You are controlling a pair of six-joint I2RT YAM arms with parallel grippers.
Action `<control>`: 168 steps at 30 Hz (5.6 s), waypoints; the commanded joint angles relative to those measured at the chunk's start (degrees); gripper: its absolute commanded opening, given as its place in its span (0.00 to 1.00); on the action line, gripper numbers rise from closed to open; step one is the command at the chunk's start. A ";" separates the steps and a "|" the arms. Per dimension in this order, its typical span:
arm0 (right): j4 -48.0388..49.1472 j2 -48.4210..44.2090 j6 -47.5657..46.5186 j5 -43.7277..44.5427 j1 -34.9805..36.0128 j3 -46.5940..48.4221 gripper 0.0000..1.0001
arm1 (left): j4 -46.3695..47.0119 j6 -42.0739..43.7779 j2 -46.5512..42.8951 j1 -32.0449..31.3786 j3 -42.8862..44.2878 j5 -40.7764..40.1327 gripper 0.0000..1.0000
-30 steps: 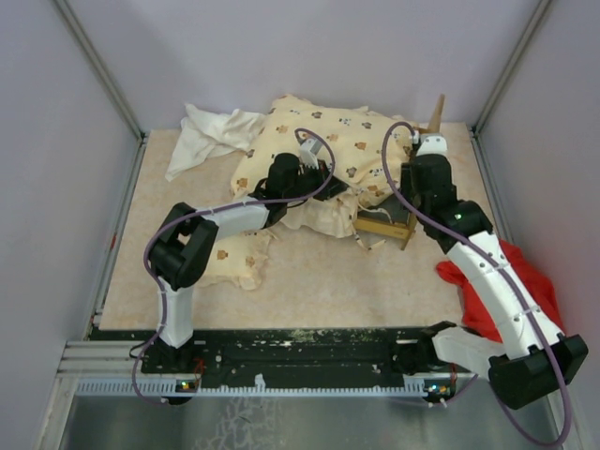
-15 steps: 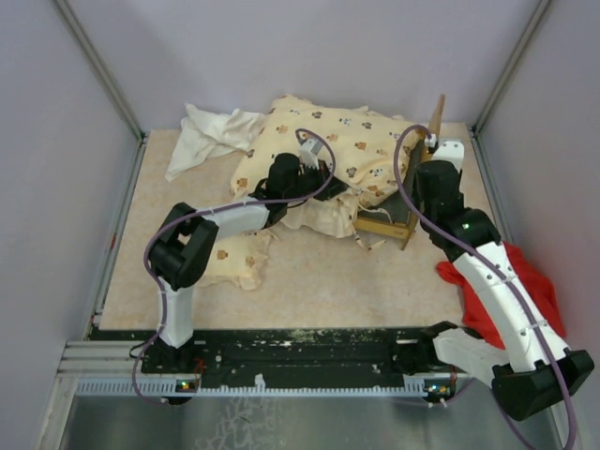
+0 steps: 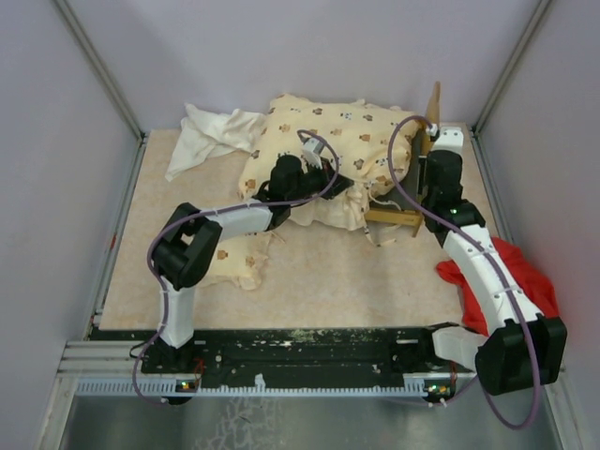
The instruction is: Set up the pet bed
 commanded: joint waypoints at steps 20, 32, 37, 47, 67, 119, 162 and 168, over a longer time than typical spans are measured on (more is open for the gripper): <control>-3.79 -12.51 27.25 -6.12 -4.70 -11.43 0.44 | 8.94 -0.42 4.75 -2.25 2.22 -0.44 0.00; 31.63 -7.06 35.80 -6.01 3.00 -34.81 0.38 | 8.13 -0.45 3.68 -3.18 1.51 -1.35 0.00; 44.68 1.27 37.22 -4.75 3.11 -37.46 0.38 | 6.94 -1.87 3.08 -3.10 1.75 -1.44 0.00; 54.19 14.46 39.59 -4.30 3.46 -36.15 0.38 | 6.90 -3.75 2.31 -2.16 1.56 -0.46 0.00; 35.46 25.94 41.41 -3.21 5.35 -25.14 0.18 | 7.22 -4.84 3.08 -1.95 2.15 -1.16 0.00; 25.98 14.89 40.33 -0.01 5.82 -27.66 0.26 | 7.87 -5.92 2.66 -2.04 0.95 -1.00 0.00; 1.07 -20.37 34.07 -22.83 6.02 -30.13 0.00 | 13.69 5.65 -7.45 -14.19 -17.99 12.69 0.32; 3.90 -24.16 31.49 -13.24 5.94 -32.16 0.00 | 12.58 9.32 -5.00 -14.46 -18.19 9.26 0.35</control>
